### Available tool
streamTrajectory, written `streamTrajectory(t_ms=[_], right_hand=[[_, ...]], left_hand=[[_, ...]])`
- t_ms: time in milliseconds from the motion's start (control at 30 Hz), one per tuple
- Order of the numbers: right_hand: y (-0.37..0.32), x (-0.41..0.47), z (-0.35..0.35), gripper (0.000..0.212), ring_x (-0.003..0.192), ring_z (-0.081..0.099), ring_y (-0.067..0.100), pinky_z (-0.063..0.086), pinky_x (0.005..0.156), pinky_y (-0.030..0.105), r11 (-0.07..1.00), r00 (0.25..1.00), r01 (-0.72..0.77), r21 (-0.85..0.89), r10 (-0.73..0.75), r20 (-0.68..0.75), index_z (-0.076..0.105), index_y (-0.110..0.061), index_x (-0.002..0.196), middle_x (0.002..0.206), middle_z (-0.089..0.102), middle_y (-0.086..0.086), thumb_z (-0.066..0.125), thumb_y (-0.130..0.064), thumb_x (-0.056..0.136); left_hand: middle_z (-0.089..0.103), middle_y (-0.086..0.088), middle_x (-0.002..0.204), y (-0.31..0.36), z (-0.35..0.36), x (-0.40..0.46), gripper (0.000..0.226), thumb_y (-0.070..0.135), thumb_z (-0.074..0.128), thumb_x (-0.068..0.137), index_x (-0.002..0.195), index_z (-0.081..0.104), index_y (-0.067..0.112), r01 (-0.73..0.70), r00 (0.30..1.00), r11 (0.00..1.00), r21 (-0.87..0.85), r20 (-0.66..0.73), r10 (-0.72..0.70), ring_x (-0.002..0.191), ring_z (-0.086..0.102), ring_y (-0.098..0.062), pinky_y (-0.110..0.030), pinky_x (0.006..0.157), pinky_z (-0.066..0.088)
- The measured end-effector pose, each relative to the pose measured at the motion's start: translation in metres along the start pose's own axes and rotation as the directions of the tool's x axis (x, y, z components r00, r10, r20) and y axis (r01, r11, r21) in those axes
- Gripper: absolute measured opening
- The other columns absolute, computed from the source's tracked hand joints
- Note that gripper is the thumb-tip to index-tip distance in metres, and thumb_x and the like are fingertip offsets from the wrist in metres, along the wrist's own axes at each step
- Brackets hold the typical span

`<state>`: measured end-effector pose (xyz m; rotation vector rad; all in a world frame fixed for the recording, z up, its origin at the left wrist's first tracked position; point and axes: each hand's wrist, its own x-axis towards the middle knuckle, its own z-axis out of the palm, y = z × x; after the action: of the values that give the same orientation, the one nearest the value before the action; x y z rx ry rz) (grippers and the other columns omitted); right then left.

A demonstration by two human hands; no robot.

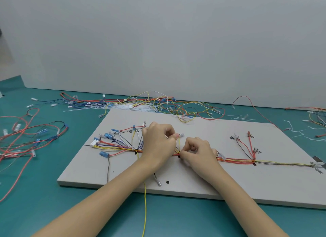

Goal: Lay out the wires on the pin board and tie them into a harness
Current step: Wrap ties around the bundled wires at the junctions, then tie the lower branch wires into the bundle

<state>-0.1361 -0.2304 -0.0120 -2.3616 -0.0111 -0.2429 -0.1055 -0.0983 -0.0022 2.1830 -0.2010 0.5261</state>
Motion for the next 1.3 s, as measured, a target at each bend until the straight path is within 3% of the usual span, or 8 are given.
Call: streamTrajectory(t_ms=[267, 467, 567, 700, 767, 900, 1000, 1300], right_hand=[[0.001, 0.002, 0.001, 0.027, 0.098, 0.051, 0.02, 0.017, 0.072, 0.033, 1.0, 1.0, 0.006, 0.024, -0.006, 0.006, 0.049, -0.023, 0.057, 0.083, 0.057, -0.006, 0.065, -0.015, 0.077], [0.007, -0.002, 0.007, 0.02, 0.095, 0.043, 0.011, 0.013, 0.069, 0.032, 0.996, 0.996, 0.063, -0.069, -0.067, -0.061, 0.05, -0.025, 0.065, 0.083, 0.054, -0.01, 0.06, -0.02, 0.081], [0.009, -0.001, 0.009, 0.017, 0.092, 0.041, 0.01, 0.013, 0.07, 0.032, 0.993, 0.995, 0.06, -0.098, -0.067, -0.074, 0.05, -0.025, 0.067, 0.083, 0.052, -0.011, 0.057, -0.021, 0.082], [0.009, -0.001, 0.01, 0.015, 0.091, 0.04, 0.01, 0.013, 0.07, 0.032, 0.992, 0.995, 0.064, -0.104, -0.072, -0.068, 0.051, -0.025, 0.069, 0.083, 0.052, -0.012, 0.056, -0.023, 0.082], [0.008, -0.001, 0.009, 0.015, 0.091, 0.04, 0.009, 0.014, 0.07, 0.032, 0.993, 0.995, 0.066, -0.101, -0.073, -0.065, 0.05, -0.025, 0.069, 0.084, 0.053, -0.013, 0.056, -0.023, 0.082], [0.008, -0.002, 0.009, 0.02, 0.09, 0.039, 0.009, 0.014, 0.071, 0.032, 0.992, 0.995, 0.075, -0.098, -0.081, -0.056, 0.047, -0.027, 0.066, 0.083, 0.051, -0.012, 0.056, -0.021, 0.083], [0.008, 0.0, 0.008, 0.02, 0.091, 0.04, 0.01, 0.014, 0.071, 0.032, 0.995, 0.996, 0.067, -0.07, -0.071, -0.045, 0.048, -0.024, 0.066, 0.082, 0.051, -0.01, 0.057, -0.019, 0.083], [0.008, -0.001, 0.006, 0.016, 0.095, 0.042, 0.011, 0.015, 0.072, 0.031, 0.997, 0.997, 0.06, -0.049, -0.062, -0.042, 0.053, -0.021, 0.069, 0.085, 0.055, -0.009, 0.06, -0.017, 0.083]], left_hand=[[0.054, 0.014, 0.059, 0.001, 0.002, 0.0, 0.016, 0.014, 0.074, 0.079, 0.064, 0.069, 0.013, -0.018, 0.999, 0.998, -0.052, -0.038, 0.016, 0.082, 0.05, -0.021, -0.038, 0.08, 0.037], [0.068, 0.0, 0.071, -0.011, -0.018, 0.025, 0.034, 0.041, 0.055, 0.086, 0.072, 0.07, 0.014, 0.013, 0.999, 0.995, -0.102, 0.036, -0.009, 0.086, 0.062, -0.028, -0.042, 0.085, 0.047], [0.062, -0.005, 0.078, -0.035, -0.038, 0.071, 0.038, 0.04, 0.043, 0.095, 0.072, 0.062, 0.016, 0.047, 0.999, 0.997, 0.064, 0.005, -0.047, 0.096, 0.059, -0.035, -0.039, 0.08, 0.045], [0.059, -0.024, 0.125, -0.094, -0.06, 0.132, 0.032, 0.006, 0.041, 0.095, 0.118, 0.062, -0.002, 0.239, 0.964, 0.9, 0.364, 0.022, -0.264, 0.12, 0.049, -0.04, -0.045, 0.098, 0.043], [0.055, -0.026, 0.131, -0.124, -0.066, 0.145, 0.035, -0.005, 0.04, 0.091, 0.12, 0.059, -0.006, 0.301, 0.929, 0.871, 0.389, 0.088, -0.36, 0.123, 0.049, -0.039, -0.043, 0.102, 0.042], [0.061, -0.021, 0.123, -0.151, -0.071, 0.148, 0.026, 0.018, 0.038, 0.097, 0.095, 0.06, 0.003, 0.131, 0.931, 0.839, 0.529, 0.226, -0.287, 0.111, 0.054, -0.035, -0.044, 0.097, 0.046], [0.054, -0.011, 0.134, -0.154, -0.073, 0.152, 0.041, 0.036, 0.034, 0.097, 0.121, 0.06, 0.015, 0.011, 0.932, 0.728, 0.685, 0.256, -0.256, 0.122, 0.048, -0.032, -0.046, 0.1, 0.039], [0.061, -0.018, 0.111, -0.157, -0.071, 0.157, 0.031, 0.029, 0.037, 0.096, 0.089, 0.058, 0.008, -0.045, 0.951, 0.691, 0.722, 0.244, -0.193, 0.107, 0.054, -0.035, -0.043, 0.087, 0.042]])
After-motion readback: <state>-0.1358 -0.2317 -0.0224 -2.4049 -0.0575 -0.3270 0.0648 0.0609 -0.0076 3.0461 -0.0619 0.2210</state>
